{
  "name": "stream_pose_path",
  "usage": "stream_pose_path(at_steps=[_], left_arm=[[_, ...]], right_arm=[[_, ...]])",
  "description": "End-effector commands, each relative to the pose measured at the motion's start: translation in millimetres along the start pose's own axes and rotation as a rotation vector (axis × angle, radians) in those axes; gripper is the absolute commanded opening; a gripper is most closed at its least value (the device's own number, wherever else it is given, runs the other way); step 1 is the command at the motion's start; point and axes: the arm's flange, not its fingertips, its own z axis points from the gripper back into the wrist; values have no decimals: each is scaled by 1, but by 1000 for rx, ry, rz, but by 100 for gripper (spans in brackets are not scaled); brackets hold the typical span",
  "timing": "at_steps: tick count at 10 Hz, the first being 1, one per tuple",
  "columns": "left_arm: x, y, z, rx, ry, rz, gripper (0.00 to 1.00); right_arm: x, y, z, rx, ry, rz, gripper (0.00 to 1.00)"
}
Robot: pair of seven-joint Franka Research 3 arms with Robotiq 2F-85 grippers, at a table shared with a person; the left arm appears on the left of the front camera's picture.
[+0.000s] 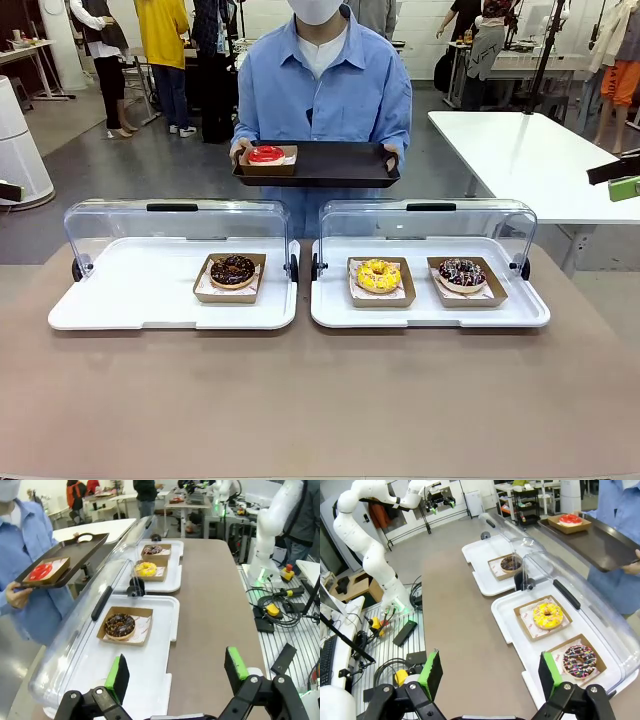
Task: Provide the desired donut to the person.
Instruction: Pick up and lift the Paper togo box containing the Donut pointed at by the person.
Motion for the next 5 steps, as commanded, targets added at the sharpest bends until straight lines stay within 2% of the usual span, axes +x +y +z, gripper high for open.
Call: stream_pose_path(at_steps=[1, 5], left_arm=[[-5, 1, 2, 31, 12, 22, 100], [-5, 1, 2, 31, 12, 22, 100]], right_arm=[[1, 0, 0, 6, -17, 12, 100], [1, 0, 0, 6, -17, 12, 100]])
